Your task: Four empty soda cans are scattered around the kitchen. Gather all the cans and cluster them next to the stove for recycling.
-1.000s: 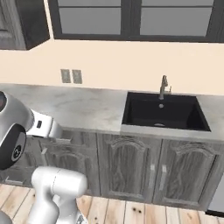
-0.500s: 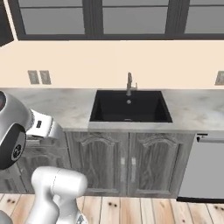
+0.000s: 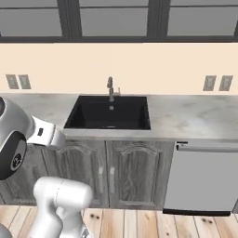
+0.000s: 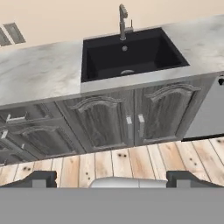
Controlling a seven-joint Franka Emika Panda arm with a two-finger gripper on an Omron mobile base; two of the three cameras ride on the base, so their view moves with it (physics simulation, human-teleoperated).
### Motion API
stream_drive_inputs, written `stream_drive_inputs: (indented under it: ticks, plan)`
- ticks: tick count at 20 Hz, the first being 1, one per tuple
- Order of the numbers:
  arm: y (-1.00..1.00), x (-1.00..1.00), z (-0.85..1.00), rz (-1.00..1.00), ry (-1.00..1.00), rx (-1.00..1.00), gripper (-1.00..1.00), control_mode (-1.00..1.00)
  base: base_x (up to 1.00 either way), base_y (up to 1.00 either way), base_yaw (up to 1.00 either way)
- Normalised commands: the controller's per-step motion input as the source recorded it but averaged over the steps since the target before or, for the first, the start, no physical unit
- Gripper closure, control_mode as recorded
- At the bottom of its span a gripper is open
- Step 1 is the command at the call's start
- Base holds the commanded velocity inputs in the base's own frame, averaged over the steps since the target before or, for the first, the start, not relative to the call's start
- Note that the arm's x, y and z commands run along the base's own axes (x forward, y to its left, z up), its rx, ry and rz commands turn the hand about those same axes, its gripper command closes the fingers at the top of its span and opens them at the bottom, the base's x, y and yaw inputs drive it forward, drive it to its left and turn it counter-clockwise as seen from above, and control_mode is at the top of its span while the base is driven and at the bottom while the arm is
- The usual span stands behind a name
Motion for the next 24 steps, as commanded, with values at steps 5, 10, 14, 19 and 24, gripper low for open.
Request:
stream_drive_inputs:
  ticks: [5,10,14,19,24]
  plan:
    - [0.0,0.0,0.0,0.0,0.0,0.0,-1.0,1.0,0.0,-0.97,0.0]
    - [0.0,0.0,0.0,0.0,0.0,0.0,-1.0,1.0,0.0,-0.95,0.0]
    - [0.0,0.0,0.0,0.0,0.0,0.0,-1.0,1.0,0.0,-1.0,0.0]
    - [0.0,0.0,0.0,0.0,0.0,0.0,-1.0,1.0,0.0,-1.0,0.0]
    - [0.0,0.0,0.0,0.0,0.0,0.0,-1.0,1.0,0.0,-1.0,0.0]
